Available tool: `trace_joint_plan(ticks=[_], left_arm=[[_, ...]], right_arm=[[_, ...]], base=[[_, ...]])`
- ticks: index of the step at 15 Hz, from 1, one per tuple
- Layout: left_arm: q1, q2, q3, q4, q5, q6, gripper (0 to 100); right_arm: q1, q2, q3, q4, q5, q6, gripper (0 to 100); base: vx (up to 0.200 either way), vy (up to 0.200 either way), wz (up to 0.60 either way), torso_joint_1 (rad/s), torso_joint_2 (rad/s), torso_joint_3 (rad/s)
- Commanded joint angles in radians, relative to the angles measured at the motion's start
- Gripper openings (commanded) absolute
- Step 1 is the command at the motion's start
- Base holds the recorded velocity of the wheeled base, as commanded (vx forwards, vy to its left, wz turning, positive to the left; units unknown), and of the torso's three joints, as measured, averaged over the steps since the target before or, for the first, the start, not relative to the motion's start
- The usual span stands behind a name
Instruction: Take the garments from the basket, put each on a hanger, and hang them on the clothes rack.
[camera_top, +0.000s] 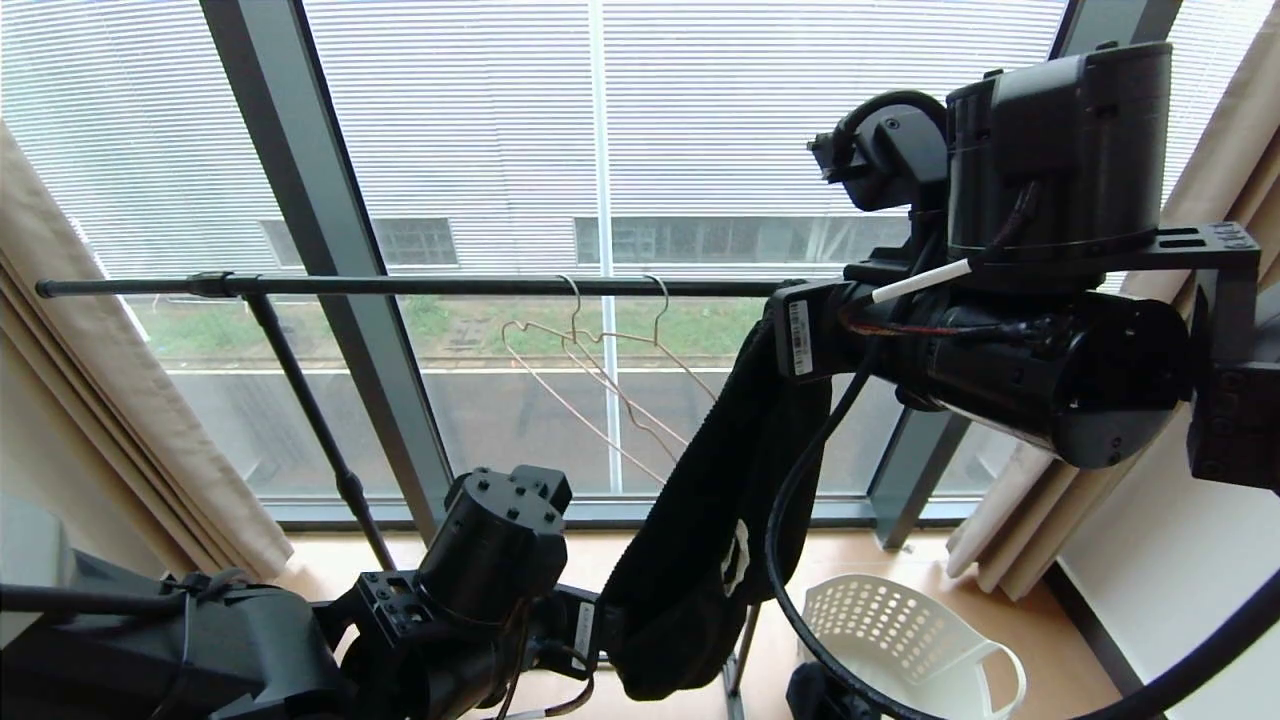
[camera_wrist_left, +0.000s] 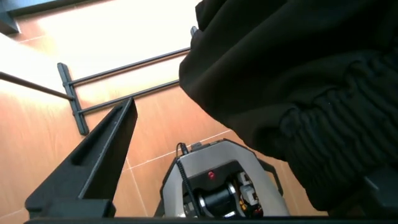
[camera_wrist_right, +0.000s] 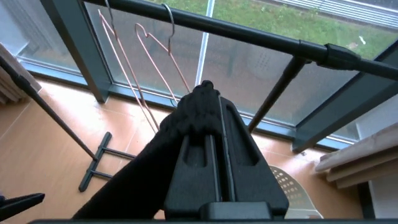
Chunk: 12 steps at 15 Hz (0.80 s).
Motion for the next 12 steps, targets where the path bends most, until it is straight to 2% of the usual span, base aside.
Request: trace_joint_plan(ticks=[1,4,6,7,9,10,12], left_arm=[[-0.014,-0.068,0.025,0.0,0.009,0.0,0],[-0.004,-0.183,0.058,0.003,0.009,0.009,0],[0.028,-0.219,0.054,0.005,0.008,0.029,0],[0.112,-0.245,0.032,0.005,-0.014,0.132,0],[0.167,-0.245,-0.029,0.016,-0.046,0.205,0],[0.181,-0.24,-0.069,0.049,-0.047,0.228,0],[0.186,-0.24,-0.181,0.2,-0.063,0.241,0]], right_arm=[[-0.039,-0.006,0.016,-0.003,-0.001,0.004,0],[-0.093,-0.072,0.085,0.002,-0.005,-0.002,0],[-0.094,-0.114,0.128,0.003,-0.005,-0.016,0],[-0.094,-0.156,0.2,0.0,-0.004,-0.05,0],[-0.098,-0.192,0.261,0.002,-0.002,-0.064,0],[-0.098,-0.207,0.299,0.002,-0.001,-0.065,0],[-0.096,-0.222,0.373,-0.008,0.002,-0.065,0]], base=[[0.0,0.0,0.0,0.0,0.0,0.0],[0.0,0.0,0.0,0.0,0.0,0.0],[0.0,0.0,0.0,0.0,0.0,0.0],[0.0,0.0,0.0,0.0,0.0,0.0],[0.0,0.0,0.0,0.0,0.0,0.0],[0.0,0.0,0.0,0.0,0.0,0.0],[0.0,0.0,0.0,0.0,0.0,0.0]])
